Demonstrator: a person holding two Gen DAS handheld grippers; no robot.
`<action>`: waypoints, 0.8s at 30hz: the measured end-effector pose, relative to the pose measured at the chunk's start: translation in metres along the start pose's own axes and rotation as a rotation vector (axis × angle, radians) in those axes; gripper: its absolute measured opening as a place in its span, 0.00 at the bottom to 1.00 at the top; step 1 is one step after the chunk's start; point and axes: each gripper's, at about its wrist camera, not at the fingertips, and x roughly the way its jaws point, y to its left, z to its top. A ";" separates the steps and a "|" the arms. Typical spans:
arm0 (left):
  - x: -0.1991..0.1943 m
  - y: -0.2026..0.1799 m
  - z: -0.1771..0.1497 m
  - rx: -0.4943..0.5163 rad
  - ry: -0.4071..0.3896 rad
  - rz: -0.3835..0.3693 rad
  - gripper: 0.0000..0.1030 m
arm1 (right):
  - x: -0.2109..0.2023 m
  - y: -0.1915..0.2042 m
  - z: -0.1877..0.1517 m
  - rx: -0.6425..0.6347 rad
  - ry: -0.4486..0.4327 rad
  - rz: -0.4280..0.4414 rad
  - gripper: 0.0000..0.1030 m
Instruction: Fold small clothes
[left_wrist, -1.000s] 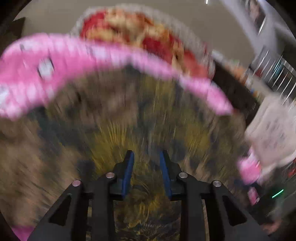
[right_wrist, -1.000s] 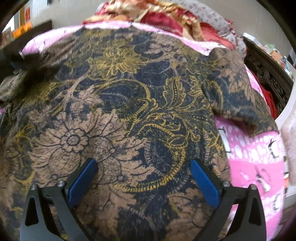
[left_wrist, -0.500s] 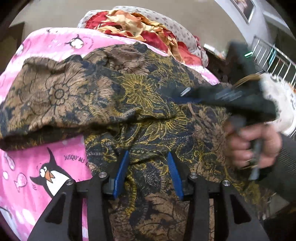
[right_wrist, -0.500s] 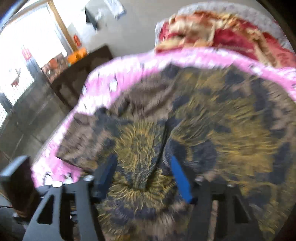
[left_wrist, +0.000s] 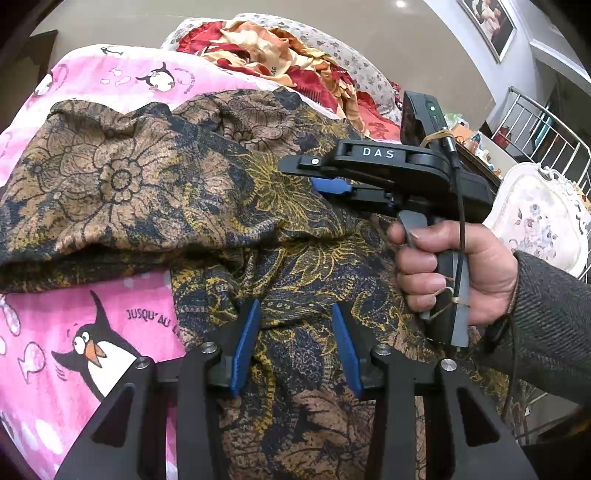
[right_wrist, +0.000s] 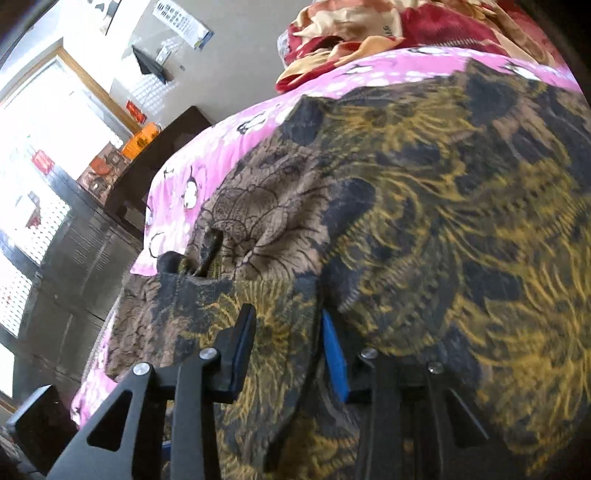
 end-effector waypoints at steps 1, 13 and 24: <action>0.000 0.001 0.000 -0.004 -0.002 -0.001 0.19 | -0.002 0.002 -0.003 -0.004 0.001 0.008 0.37; 0.000 0.003 0.001 -0.022 -0.003 -0.004 0.17 | -0.001 0.005 -0.026 0.025 0.032 0.068 0.05; -0.001 0.002 0.000 -0.023 -0.002 -0.004 0.17 | -0.152 -0.062 0.005 0.091 -0.147 -0.270 0.04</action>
